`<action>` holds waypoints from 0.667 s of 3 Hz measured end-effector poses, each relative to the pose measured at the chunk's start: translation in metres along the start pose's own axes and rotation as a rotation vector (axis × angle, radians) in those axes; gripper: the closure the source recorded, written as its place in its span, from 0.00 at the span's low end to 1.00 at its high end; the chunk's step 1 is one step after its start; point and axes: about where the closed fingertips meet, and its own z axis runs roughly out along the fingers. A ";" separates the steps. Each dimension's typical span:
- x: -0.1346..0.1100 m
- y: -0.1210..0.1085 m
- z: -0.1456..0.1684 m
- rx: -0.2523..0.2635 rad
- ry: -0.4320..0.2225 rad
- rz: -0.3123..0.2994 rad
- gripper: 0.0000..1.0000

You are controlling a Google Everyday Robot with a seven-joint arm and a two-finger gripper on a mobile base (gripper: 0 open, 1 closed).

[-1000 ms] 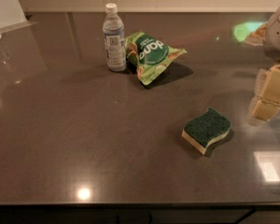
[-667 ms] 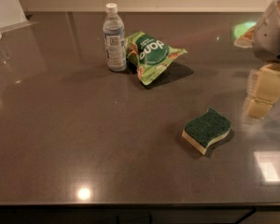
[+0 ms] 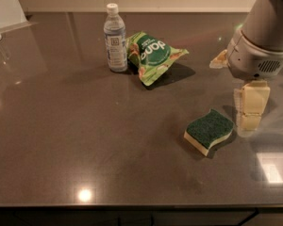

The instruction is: Pick sponge

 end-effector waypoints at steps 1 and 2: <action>0.003 0.008 0.022 -0.026 0.013 -0.075 0.00; 0.002 0.015 0.041 -0.036 -0.001 -0.112 0.00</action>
Offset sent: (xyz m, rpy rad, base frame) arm -0.0219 0.0035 -0.0651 0.0004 0.0469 0.1601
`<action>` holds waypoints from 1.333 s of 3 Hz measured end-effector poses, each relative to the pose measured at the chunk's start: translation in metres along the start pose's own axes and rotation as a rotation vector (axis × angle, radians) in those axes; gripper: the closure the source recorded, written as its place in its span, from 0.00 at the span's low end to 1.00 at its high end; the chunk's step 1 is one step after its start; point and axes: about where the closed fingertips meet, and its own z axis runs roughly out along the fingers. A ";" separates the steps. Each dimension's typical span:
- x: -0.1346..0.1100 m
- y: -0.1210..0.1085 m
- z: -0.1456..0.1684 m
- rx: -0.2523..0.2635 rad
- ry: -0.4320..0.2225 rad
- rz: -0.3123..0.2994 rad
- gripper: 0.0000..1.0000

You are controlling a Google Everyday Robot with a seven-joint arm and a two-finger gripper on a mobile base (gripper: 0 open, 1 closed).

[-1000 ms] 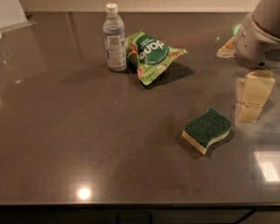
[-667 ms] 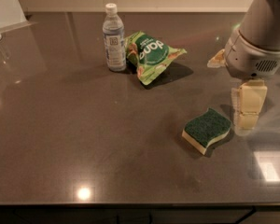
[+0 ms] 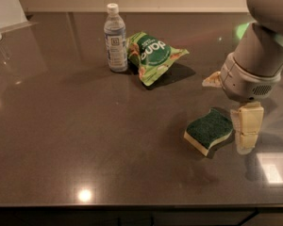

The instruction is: Pick sponge

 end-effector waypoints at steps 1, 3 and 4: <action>-0.001 0.003 0.016 -0.012 -0.021 -0.007 0.00; 0.000 0.002 0.037 -0.036 -0.035 0.011 0.47; -0.001 -0.003 0.032 -0.036 -0.037 0.022 0.71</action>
Offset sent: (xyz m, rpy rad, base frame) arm -0.0008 0.0029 -0.0436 0.0335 0.0520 -0.0057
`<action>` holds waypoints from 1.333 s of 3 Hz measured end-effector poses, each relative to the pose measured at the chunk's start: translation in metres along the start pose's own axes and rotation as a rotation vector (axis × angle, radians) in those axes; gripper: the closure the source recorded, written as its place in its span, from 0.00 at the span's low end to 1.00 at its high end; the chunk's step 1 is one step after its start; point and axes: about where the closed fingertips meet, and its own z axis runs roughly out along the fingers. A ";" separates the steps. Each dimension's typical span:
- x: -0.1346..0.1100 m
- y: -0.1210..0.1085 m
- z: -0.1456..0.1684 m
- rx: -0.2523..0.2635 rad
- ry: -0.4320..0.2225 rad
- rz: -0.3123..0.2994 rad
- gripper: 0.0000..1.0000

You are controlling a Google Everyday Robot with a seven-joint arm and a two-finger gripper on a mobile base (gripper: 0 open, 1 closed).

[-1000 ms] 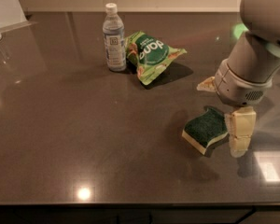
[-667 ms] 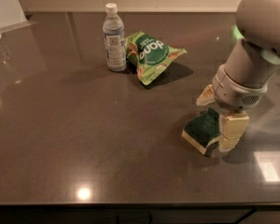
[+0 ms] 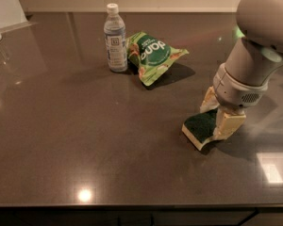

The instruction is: Pick sponge

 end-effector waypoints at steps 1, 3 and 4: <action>-0.011 -0.015 -0.027 0.035 -0.017 0.006 0.93; -0.045 -0.048 -0.104 0.146 -0.069 -0.020 1.00; -0.066 -0.064 -0.145 0.223 -0.099 -0.045 1.00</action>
Offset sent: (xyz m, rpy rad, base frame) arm 0.0450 0.0376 0.1226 0.0907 -0.1436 -0.0023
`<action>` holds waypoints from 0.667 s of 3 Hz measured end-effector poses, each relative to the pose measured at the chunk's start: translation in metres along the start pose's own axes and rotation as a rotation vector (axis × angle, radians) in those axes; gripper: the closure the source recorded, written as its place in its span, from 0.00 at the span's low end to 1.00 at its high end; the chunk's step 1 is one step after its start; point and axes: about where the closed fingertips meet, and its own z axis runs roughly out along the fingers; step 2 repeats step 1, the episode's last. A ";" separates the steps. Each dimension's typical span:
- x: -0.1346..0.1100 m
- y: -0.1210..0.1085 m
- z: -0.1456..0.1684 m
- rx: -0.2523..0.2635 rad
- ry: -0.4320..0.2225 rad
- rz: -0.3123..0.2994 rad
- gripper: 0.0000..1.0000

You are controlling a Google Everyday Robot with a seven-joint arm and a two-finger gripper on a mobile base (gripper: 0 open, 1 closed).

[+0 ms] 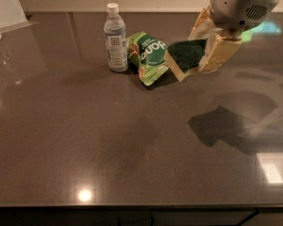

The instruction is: Pick sponge

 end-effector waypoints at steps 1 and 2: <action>0.000 -0.001 0.001 0.003 -0.001 0.000 1.00; 0.000 -0.001 0.001 0.003 -0.001 0.000 1.00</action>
Offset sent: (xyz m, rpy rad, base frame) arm 0.0000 0.0000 0.0000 0.0000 0.0000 0.0000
